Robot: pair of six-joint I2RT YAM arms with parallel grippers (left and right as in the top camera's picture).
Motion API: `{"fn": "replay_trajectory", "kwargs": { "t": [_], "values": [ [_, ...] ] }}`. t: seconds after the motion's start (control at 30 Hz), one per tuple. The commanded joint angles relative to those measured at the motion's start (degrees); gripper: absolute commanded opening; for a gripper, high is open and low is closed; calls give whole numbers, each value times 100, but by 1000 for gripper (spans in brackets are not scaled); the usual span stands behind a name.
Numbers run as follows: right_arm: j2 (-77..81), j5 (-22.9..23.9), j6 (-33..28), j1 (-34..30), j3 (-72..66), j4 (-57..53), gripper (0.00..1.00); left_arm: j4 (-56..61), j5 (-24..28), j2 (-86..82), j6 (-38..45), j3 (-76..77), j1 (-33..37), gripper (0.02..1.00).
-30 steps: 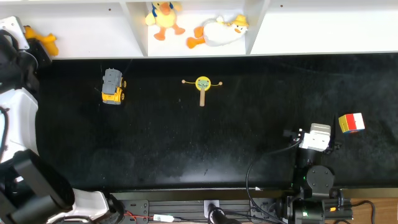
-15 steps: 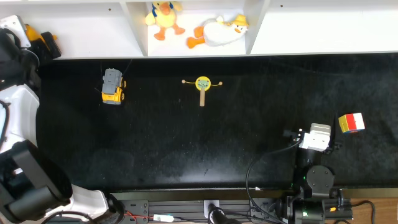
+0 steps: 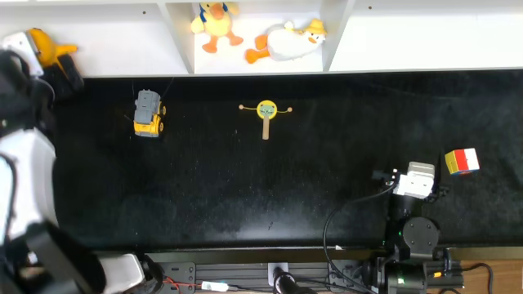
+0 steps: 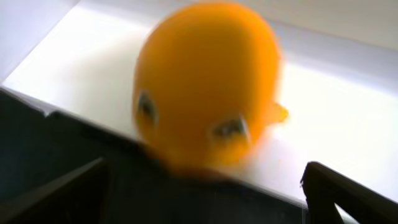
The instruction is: Store Toys
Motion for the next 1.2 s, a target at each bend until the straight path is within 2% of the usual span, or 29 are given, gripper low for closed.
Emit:
{"fn": "replay_trajectory", "kwargs": {
  "t": [0.03, 0.17, 0.23, 0.4, 0.47, 0.73, 0.87, 0.93, 1.0, 1.13, 1.2],
  "values": [
    [-39, 22, -17, -11, -74, 33, 996, 81, -52, -1296, -31, -1526, 0, 998],
    [-39, 22, -17, -11, -74, 33, 996, -20, 118, -2151, -109, -2562, -424, 998],
    [-39, 22, -17, -11, -74, 33, 996, -348, 85, -2243, -70, -2712, -1060, 996],
    [-39, 22, -17, -11, -74, 33, 993, -531, -468, -1965, 9, -2712, -2026, 998],
    [-39, 24, -17, -11, -74, 33, 993, -411, -695, -1742, 11, -2712, -2229, 998],
    [-39, 22, -20, -11, -74, 33, 996, 702, -691, -673, 111, -2686, -2280, 998],
    [-39, 22, -20, -11, -74, 33, 996, 870, -568, -402, 109, -2651, -2280, 724],
    [-39, 22, -17, -11, -74, 33, 996, 846, -551, -396, 109, -2651, -2280, 627],
    [-39, 22, -17, -11, -74, 33, 993, 841, -551, -402, 109, -2651, -2280, 472],
    [-39, 22, -20, -11, -74, 33, 996, 557, -562, -715, 114, -2712, -2280, 362],
    [-39, 22, -20, -11, -74, 33, 993, 402, -610, -1040, 116, -2865, -2280, 349]
  ]
}}
